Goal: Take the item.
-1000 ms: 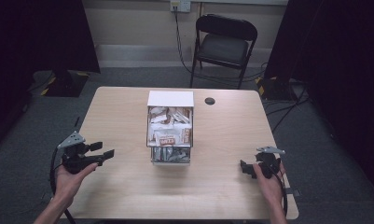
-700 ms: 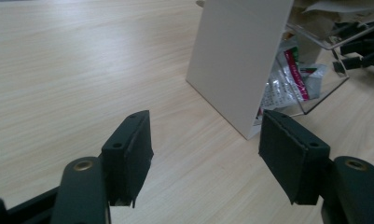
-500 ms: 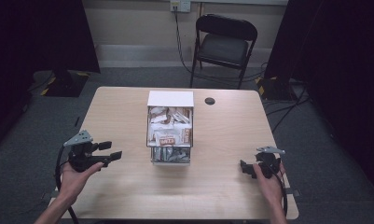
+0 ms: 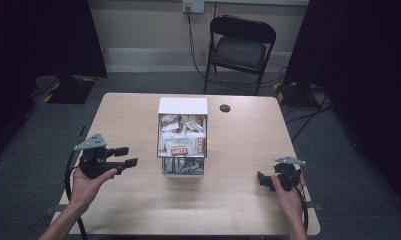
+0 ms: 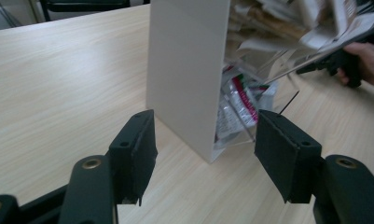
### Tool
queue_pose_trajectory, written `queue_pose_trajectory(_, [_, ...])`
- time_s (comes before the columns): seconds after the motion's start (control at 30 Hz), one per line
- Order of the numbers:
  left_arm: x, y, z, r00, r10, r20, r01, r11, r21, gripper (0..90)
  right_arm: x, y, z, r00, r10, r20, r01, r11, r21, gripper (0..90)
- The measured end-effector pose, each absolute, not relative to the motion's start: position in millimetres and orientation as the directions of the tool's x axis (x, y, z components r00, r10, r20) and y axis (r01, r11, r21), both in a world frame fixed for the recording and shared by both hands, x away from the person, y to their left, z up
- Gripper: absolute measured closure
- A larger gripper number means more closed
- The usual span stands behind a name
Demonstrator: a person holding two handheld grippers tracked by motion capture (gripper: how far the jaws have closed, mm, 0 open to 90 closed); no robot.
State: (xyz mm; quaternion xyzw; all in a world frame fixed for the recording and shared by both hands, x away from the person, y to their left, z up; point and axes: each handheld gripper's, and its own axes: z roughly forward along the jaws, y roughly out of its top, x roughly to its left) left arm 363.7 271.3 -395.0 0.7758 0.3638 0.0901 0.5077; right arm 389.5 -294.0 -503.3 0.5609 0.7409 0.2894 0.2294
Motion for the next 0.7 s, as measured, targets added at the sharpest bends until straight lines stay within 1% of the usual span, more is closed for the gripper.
queue_pose_trajectory(0.1, [366.8, 266.5, -388.1, 0.731, 0.638, -0.241, 0.462, -0.203, 0.864, 40.8, 389.5, -294.0, -503.3, -0.266, 0.964, -0.015, 0.698, 0.203, 0.686, 0.0])
queue_pose_trajectory(0.2, [368.1, 263.8, -385.2, 0.743, 0.626, -0.235, 0.449, -0.207, 0.869, 42.8, 389.5, -294.0, -503.3, -0.265, 0.964, -0.016, 0.699, 0.203, 0.686, 0.0])
queue_pose_trajectory(0.27, [368.9, 261.0, -382.4, 0.749, 0.623, -0.225, 0.437, -0.210, 0.875, 42.8, 389.5, -294.0, -503.3, -0.265, 0.964, -0.016, 0.699, 0.203, 0.686, 0.0])
queue_pose_trajectory(0.6, [375.2, 255.2, -363.6, 0.774, 0.582, -0.249, 0.409, -0.160, 0.898, 43.3, 389.5, -294.0, -503.3, -0.266, 0.964, -0.015, 0.698, 0.203, 0.686, 0.0])
queue_pose_trajectory(0.7, [376.0, 252.4, -352.5, 0.779, 0.582, -0.233, 0.389, -0.157, 0.908, 43.3, 389.5, -294.0, -503.3, -0.266, 0.964, -0.016, 0.698, 0.204, 0.686, 0.0])
